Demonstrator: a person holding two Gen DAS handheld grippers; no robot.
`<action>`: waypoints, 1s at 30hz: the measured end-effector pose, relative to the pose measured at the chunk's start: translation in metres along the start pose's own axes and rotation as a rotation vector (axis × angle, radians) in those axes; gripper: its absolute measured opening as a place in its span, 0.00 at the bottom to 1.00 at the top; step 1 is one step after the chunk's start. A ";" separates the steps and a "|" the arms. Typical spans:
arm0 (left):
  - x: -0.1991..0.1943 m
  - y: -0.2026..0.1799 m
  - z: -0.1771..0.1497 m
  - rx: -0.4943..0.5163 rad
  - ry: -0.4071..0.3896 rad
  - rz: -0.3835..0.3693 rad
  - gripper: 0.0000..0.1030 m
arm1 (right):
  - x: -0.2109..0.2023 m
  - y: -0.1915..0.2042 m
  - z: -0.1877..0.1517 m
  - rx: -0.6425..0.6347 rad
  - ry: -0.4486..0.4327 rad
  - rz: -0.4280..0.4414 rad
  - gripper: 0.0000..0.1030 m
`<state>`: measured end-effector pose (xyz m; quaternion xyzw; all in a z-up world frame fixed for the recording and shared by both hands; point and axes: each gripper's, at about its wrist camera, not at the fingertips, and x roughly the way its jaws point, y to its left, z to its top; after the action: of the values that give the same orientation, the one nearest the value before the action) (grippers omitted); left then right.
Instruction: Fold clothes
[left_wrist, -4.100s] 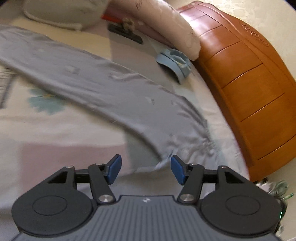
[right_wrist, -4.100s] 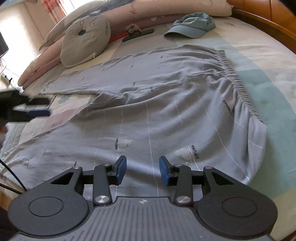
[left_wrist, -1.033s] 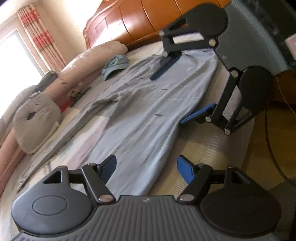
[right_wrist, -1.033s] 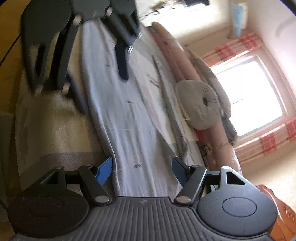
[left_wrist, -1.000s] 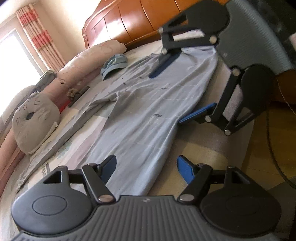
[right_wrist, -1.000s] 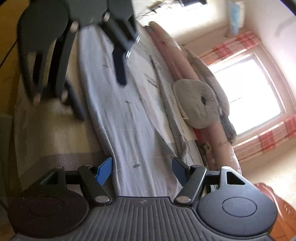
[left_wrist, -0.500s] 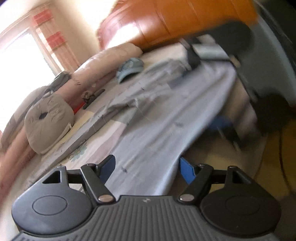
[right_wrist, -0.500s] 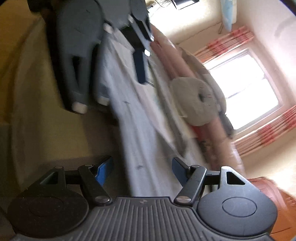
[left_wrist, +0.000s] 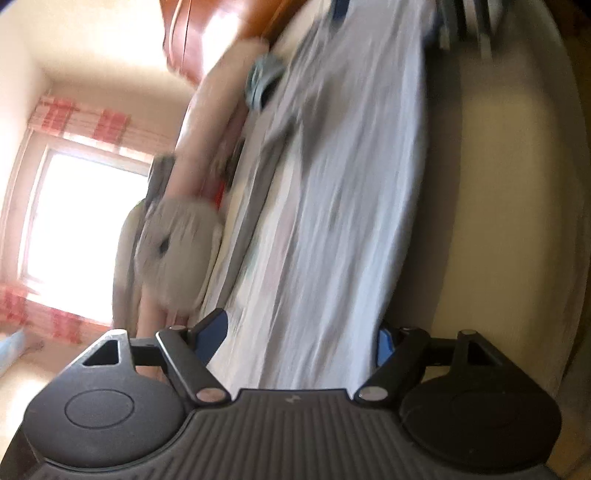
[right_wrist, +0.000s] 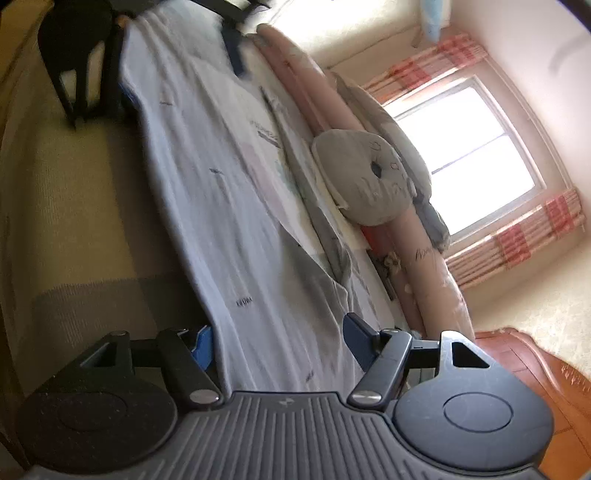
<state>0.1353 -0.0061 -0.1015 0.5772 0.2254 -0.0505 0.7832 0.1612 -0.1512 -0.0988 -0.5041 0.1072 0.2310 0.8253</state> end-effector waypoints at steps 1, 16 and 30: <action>0.000 0.002 -0.010 0.005 0.033 0.010 0.76 | 0.000 -0.003 -0.003 0.007 0.011 0.001 0.72; -0.026 -0.001 -0.050 0.021 0.090 -0.118 0.01 | -0.016 0.000 -0.015 -0.102 0.065 0.178 0.02; -0.058 0.009 -0.069 -0.117 0.068 -0.199 0.29 | -0.051 -0.014 -0.030 -0.003 0.107 0.230 0.15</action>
<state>0.0664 0.0498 -0.0861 0.5067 0.3104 -0.0951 0.7986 0.1251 -0.1968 -0.0809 -0.5015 0.2077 0.2971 0.7856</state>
